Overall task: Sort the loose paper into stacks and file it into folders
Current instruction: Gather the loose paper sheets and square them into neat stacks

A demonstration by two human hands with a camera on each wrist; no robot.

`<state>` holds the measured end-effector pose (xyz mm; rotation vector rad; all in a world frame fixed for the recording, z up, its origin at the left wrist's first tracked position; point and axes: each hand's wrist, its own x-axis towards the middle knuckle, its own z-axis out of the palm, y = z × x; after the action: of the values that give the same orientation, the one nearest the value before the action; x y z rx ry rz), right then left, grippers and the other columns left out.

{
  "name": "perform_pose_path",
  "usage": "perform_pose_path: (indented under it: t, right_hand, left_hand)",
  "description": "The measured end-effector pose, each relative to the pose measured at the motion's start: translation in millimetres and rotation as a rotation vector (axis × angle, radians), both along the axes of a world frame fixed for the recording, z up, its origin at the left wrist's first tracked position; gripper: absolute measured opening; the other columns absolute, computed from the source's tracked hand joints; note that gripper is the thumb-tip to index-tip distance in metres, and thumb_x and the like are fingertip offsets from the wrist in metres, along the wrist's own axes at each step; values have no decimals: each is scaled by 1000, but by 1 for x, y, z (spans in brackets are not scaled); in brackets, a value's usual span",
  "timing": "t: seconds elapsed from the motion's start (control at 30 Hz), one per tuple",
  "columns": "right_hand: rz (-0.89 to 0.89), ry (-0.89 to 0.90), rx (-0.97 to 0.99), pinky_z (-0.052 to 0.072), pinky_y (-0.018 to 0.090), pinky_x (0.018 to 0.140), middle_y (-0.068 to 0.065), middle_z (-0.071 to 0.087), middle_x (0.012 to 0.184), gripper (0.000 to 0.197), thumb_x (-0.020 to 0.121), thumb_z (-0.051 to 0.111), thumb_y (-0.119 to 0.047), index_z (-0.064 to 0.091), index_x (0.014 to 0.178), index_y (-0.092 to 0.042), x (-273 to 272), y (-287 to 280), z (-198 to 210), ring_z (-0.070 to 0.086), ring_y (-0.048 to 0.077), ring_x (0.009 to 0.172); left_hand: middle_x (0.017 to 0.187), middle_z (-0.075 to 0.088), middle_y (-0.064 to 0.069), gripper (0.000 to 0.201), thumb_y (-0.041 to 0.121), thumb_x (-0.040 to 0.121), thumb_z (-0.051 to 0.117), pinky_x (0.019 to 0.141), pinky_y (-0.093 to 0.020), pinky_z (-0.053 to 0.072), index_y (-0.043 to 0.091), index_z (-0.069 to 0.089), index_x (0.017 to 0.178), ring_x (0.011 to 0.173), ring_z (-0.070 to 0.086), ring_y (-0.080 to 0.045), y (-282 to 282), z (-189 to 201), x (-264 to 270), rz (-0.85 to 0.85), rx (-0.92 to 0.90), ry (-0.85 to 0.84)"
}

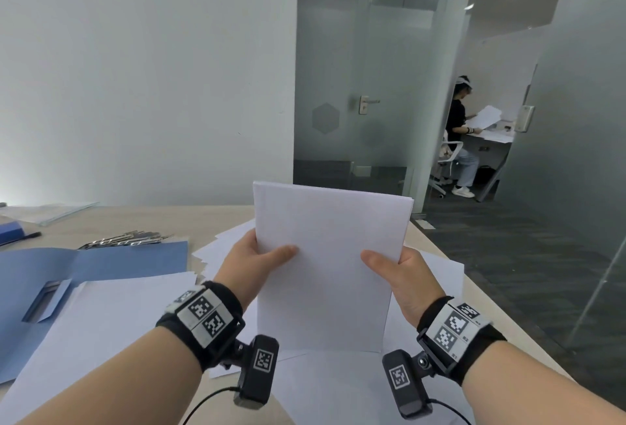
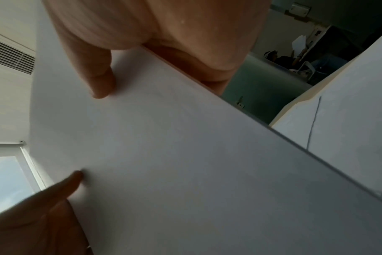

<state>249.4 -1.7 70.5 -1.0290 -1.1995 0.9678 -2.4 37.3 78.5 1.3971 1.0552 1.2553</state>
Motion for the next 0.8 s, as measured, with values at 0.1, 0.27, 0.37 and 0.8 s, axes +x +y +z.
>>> perform_pose_path:
  t: [0.1, 0.27, 0.37, 0.8]
  right_hand:
    - [-25, 13, -17, 59, 36, 82, 7, 79, 100, 11, 93, 68, -11, 77, 100, -13, -2, 1, -2, 75, 25, 93]
    - [-7, -20, -52, 57, 35, 85, 7, 78, 103, 14, 92, 70, -10, 76, 104, -12, 1, -1, -11, 74, 24, 98]
    - [31, -90, -137, 56, 32, 86, 4, 78, 104, 17, 91, 72, -12, 75, 108, -12, 2, -4, -27, 74, 21, 100]
    - [56, -268, -243, 57, 35, 90, -1, 79, 98, 11, 93, 69, -19, 76, 102, -15, -39, 6, -35, 75, 17, 95]
  left_hand:
    - [107, 78, 1, 59, 40, 62, 84, 97, -49, 55, 19, 70, 115, 99, 74, -21, 1, -17, 0, -4, -50, -9]
    - [105, 78, 2, 51, 42, 68, 84, 92, -44, 56, 20, 71, 113, 97, 75, -20, -7, -35, -1, 10, -69, 0]
    - [105, 78, 3, 46, 35, 73, 84, 89, -40, 57, 20, 70, 114, 96, 75, -17, -14, -49, -3, 14, -109, 25]
    - [101, 77, 4, 39, 30, 73, 49, 93, -45, 57, 27, 69, 106, 100, 71, -21, -27, -60, -42, 78, -234, 130]
